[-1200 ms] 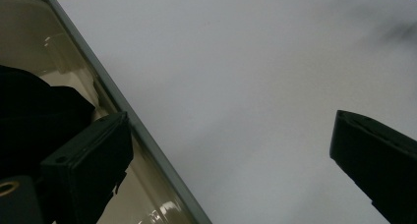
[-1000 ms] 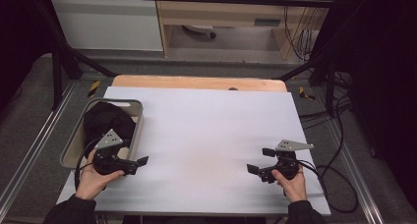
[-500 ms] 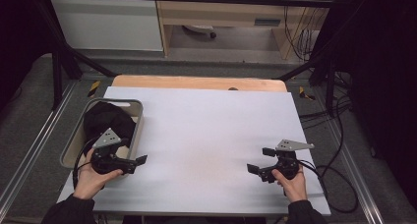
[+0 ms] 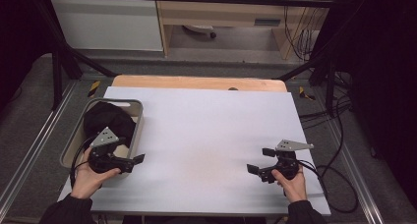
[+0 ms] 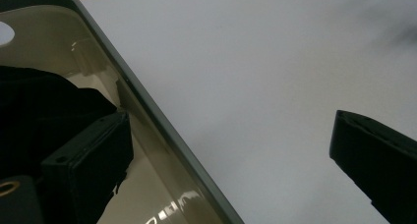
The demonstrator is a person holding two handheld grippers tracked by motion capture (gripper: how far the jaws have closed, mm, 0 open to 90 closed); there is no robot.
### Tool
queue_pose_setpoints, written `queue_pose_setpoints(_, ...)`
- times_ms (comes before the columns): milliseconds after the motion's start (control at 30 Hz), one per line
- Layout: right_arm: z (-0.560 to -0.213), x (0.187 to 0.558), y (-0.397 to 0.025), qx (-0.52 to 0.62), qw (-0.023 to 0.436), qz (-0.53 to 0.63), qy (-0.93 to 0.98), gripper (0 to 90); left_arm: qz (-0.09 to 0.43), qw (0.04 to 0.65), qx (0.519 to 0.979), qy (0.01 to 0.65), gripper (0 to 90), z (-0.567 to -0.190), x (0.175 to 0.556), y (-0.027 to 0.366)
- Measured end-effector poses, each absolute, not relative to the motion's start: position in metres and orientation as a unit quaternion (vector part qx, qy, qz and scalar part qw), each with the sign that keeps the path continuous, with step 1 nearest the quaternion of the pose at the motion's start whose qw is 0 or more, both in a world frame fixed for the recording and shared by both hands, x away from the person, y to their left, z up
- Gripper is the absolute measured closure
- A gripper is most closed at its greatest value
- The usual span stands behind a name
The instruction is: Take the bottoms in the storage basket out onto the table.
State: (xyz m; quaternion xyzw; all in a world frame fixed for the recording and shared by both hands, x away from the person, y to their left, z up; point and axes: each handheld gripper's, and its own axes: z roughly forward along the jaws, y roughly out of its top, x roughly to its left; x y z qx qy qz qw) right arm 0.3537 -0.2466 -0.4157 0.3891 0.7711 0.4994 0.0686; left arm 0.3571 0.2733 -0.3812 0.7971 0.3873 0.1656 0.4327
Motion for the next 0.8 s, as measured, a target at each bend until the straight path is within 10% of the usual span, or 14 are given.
queue_pose_setpoints(800, -0.417, 0.355, -0.246, 0.388, 0.067, 0.495, 0.775, 0.7, 0.174, 0.427, 0.787, 0.41, 2.6, -0.377, 0.363, 0.29)
